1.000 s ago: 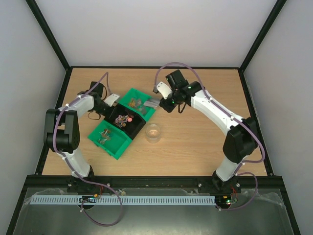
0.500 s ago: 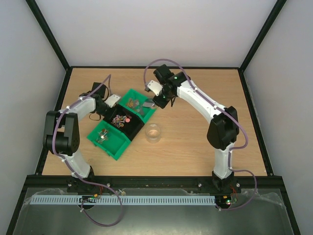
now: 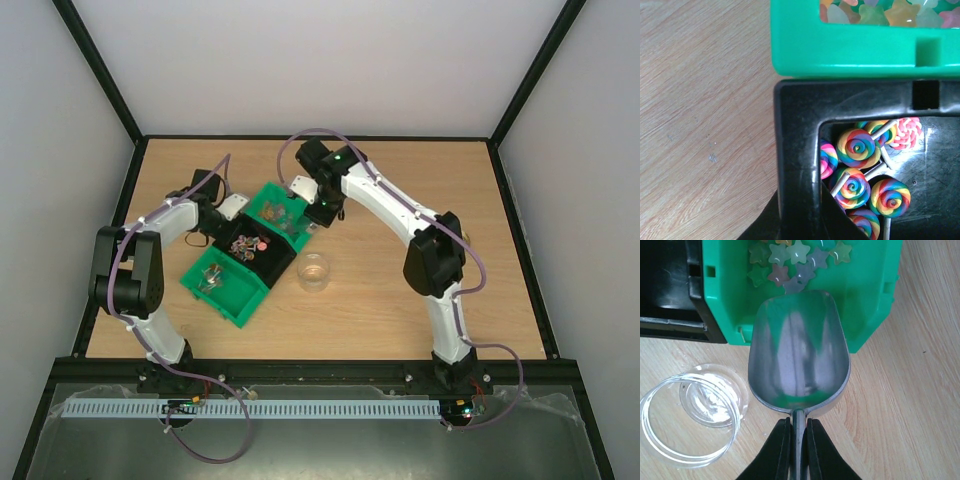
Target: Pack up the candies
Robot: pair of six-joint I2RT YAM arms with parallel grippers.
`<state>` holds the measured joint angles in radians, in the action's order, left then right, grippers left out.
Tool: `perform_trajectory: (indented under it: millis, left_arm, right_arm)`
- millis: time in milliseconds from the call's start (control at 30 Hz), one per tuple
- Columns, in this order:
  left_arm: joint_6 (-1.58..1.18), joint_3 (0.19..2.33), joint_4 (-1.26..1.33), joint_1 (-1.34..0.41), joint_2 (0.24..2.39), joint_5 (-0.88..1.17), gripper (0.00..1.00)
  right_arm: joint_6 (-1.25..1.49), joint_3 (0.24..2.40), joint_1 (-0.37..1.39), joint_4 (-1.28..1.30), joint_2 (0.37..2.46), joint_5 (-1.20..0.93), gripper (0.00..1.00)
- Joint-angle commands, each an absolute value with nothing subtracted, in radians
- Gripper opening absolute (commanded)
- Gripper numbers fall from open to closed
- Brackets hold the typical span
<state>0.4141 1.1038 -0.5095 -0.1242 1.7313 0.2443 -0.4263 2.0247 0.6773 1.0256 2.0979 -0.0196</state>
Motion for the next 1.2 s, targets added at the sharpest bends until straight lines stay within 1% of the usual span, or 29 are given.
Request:
perform_trajectory:
  millis: [0, 333, 533, 700, 800, 967, 1167]
  left_arm:
    - [0.391, 1.099, -0.48, -0.133, 1.7, 0.276, 0.02]
    - [0.388, 1.093, -0.468, -0.14, 1.712, 0.255, 0.02]
    - [0.384, 1.089, -0.463, -0.147, 1.713, 0.251, 0.02]
    - [0.382, 1.082, -0.456, -0.154, 1.713, 0.264, 0.02]
    - [0.392, 1.081, -0.46, -0.154, 1.718, 0.277, 0.02]
    - [0.411, 1.086, -0.468, -0.155, 1.731, 0.288, 0.02]
    - [0.42, 1.099, -0.472, -0.155, 1.747, 0.302, 0.02]
  right_arm:
    - [-0.435, 2.111, 0.694, 1.138, 2.152, 0.041, 0.01]
    - [-0.455, 2.269, 0.727, 1.231, 2.273, 0.108, 0.01]
    - [-0.438, 2.296, 0.744, 1.247, 2.335, 0.118, 0.01]
    - [-0.409, 2.296, 0.744, 1.231, 2.365, 0.067, 0.01]
    - [-0.395, 2.249, 0.744, 1.172, 2.351, 0.046, 0.01]
    - [-0.358, 2.076, 0.735, 1.01, 2.295, 0.02, 0.01]
    - [-0.311, 1.923, 0.722, 0.833, 2.253, 0.009, 0.01]
